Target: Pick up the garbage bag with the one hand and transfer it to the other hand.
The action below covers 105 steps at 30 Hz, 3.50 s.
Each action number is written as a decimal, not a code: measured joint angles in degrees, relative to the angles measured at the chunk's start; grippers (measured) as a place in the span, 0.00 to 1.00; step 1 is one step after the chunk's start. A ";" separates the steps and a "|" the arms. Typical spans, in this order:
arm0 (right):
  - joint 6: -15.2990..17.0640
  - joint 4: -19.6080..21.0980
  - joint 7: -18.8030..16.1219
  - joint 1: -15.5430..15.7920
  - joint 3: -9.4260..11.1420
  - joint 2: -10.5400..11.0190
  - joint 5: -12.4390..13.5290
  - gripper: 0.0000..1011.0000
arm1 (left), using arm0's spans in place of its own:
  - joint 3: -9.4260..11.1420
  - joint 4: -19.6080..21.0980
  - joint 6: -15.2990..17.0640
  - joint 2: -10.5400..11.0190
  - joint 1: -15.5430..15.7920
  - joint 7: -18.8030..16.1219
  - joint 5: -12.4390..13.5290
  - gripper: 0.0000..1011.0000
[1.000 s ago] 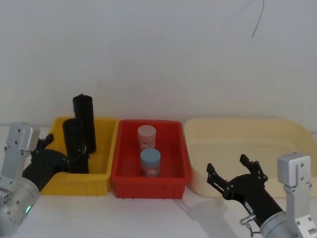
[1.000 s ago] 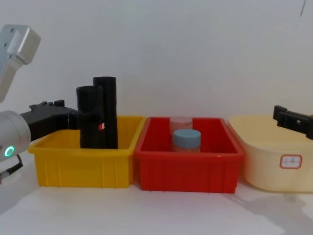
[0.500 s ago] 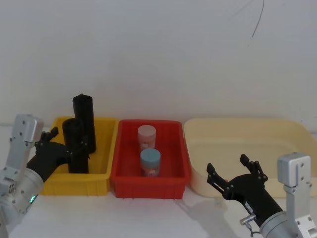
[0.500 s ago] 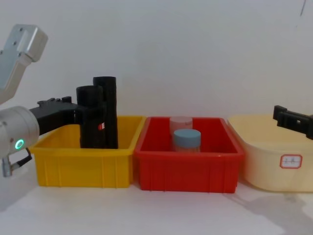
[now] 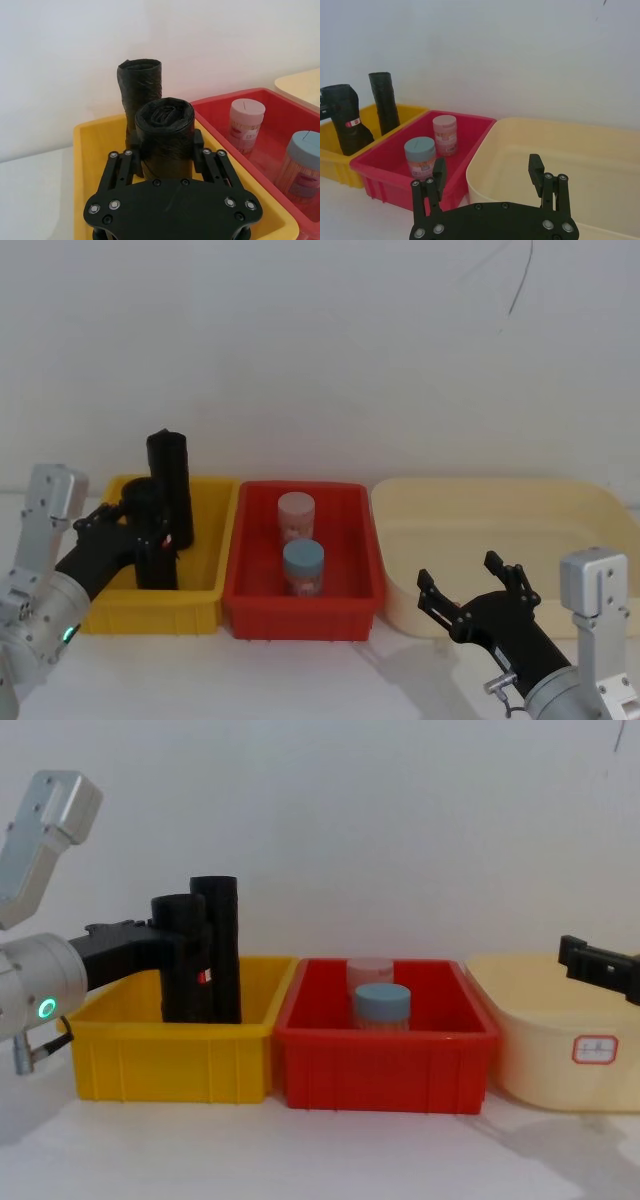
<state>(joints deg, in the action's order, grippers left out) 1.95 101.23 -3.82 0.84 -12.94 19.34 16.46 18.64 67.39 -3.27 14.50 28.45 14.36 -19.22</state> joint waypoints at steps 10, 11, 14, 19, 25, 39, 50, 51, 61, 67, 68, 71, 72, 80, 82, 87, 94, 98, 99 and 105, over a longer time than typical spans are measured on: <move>0.00 0.00 0.00 0.00 0.00 0.00 0.00 0.99 | -1.83 7.14 1.65 0.92 -3.60 0.36 -1.42 0.44; 0.00 0.00 0.00 0.00 0.00 0.00 0.00 0.99 | -1.95 7.78 1.67 1.00 -3.87 0.43 -1.51 0.43; 0.00 0.00 0.00 0.00 0.00 0.00 0.00 0.99 | -2.40 10.34 1.68 1.26 -4.86 0.78 -1.83 0.42; 0.00 0.00 0.00 0.00 0.00 0.00 0.00 0.99 | -3.03 14.62 1.18 1.48 -6.19 1.76 -2.52 0.39; 0.00 0.00 0.00 0.00 0.00 0.00 0.00 0.99 | -3.38 19.05 0.16 1.63 -7.16 3.68 -3.92 0.37; 0.00 0.00 0.00 0.00 0.00 0.00 0.00 0.99 | -1.37 23.99 -0.69 1.86 -7.63 9.52 -7.60 0.37; 0.00 0.00 0.00 0.00 0.00 0.00 0.00 0.99 | 2.20 23.06 0.68 2.34 -7.08 12.79 -8.05 0.37; 0.00 0.00 0.00 0.00 0.00 0.00 0.00 0.99 | 2.46 22.93 0.72 2.36 -7.02 12.95 -8.03 0.37; 0.00 0.00 0.00 0.00 0.00 0.00 0.00 0.99 | 5.33 21.67 0.95 2.44 -6.35 14.90 -7.81 0.37; 0.01 0.00 0.00 0.00 0.00 -0.01 -0.01 0.99 | 6.30 21.40 0.96 2.35 -6.03 15.51 -7.85 0.37; 0.02 0.01 0.00 0.00 0.00 -0.01 -0.02 0.99 | 6.52 21.34 0.96 2.33 -5.97 15.62 -7.87 0.37; 0.14 0.06 -0.05 0.00 0.00 0.04 -0.11 0.99 | 6.87 21.24 0.96 2.30 -5.86 15.83 -7.91 0.37; 0.34 0.17 -0.19 0.00 -0.06 0.17 -0.20 0.99 | 6.87 21.24 0.96 2.30 -5.86 15.83 -7.91 0.37; 2.80 1.45 -2.65 0.00 -0.93 2.17 -1.02 0.99 | 7.46 21.10 0.96 2.27 -5.66 16.19 -8.02 0.37; 3.76 1.95 -3.62 -0.01 -1.31 3.04 -1.22 0.99 | 7.55 21.07 0.96 2.27 -5.63 16.25 -8.05 0.37; 6.34 3.21 -5.96 0.01 -2.10 4.90 -1.60 0.99 | 7.73 21.04 0.94 2.25 -5.58 16.37 -8.08 0.37; 8.26 4.02 -8.23 -0.08 -2.86 6.31 -1.94 0.99 | 7.86 21.00 0.91 2.24 -5.54 16.45 -8.13 0.37; 8.74 4.00 -9.56 -0.72 -3.39 6.84 -2.15 0.99 | 7.93 20.97 0.89 2.23 -5.52 16.48 -8.16 0.37; 8.94 3.85 -10.18 -1.12 -3.63 6.98 -2.30 0.99 | 7.93 20.97 0.89 2.23 -5.52 16.48 -8.16 0.37; 9.52 2.68 -11.86 -2.99 -4.56 7.14 -2.89 0.99 | 7.97 20.96 0.87 2.21 -5.49 16.53 -8.16 0.37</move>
<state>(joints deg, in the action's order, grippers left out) 11.47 103.91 -15.69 -2.15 -17.50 26.48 13.58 26.61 88.35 -2.40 16.71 22.95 30.89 -27.38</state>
